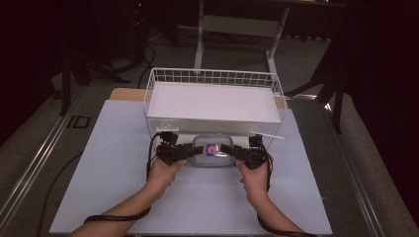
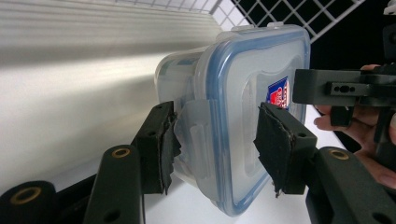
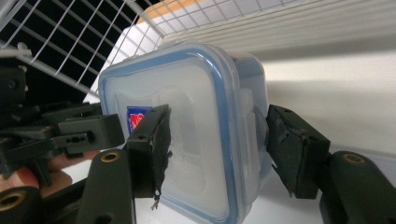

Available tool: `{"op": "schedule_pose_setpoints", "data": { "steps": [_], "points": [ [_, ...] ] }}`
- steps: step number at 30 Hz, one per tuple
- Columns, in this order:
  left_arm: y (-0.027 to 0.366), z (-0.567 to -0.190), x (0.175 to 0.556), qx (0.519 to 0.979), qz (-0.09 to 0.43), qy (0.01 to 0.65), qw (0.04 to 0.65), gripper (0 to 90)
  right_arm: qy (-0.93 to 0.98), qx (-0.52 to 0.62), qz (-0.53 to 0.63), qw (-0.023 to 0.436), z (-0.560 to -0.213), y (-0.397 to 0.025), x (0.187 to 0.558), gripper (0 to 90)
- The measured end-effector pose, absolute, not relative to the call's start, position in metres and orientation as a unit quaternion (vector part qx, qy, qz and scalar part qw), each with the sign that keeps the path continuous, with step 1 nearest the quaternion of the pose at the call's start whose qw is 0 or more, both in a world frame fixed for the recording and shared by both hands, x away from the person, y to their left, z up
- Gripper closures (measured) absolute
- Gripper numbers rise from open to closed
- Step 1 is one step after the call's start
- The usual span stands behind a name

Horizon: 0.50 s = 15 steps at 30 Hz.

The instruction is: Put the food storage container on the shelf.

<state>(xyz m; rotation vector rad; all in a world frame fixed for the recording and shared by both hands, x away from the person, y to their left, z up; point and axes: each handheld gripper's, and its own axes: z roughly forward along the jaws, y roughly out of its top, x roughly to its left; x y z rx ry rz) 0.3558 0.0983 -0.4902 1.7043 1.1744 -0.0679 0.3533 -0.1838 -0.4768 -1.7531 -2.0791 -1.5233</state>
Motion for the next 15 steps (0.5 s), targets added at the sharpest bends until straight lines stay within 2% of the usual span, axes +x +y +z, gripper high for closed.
{"op": "schedule_pose_setpoints", "data": {
  "steps": [9, 15],
  "points": [
    [0.097, -0.503, 0.375, 0.705, -0.002, 0.482, 0.520, 49.3, -0.639, -0.581, -0.504, 0.029, -0.500, -0.186, 0.372, 41.6],
    [0.099, -0.517, 0.382, 0.697, 0.000, 0.483, 0.530, 49.2, -0.640, -0.585, -0.498, 0.021, -0.508, -0.183, 0.379, 41.5]
  ]
}}
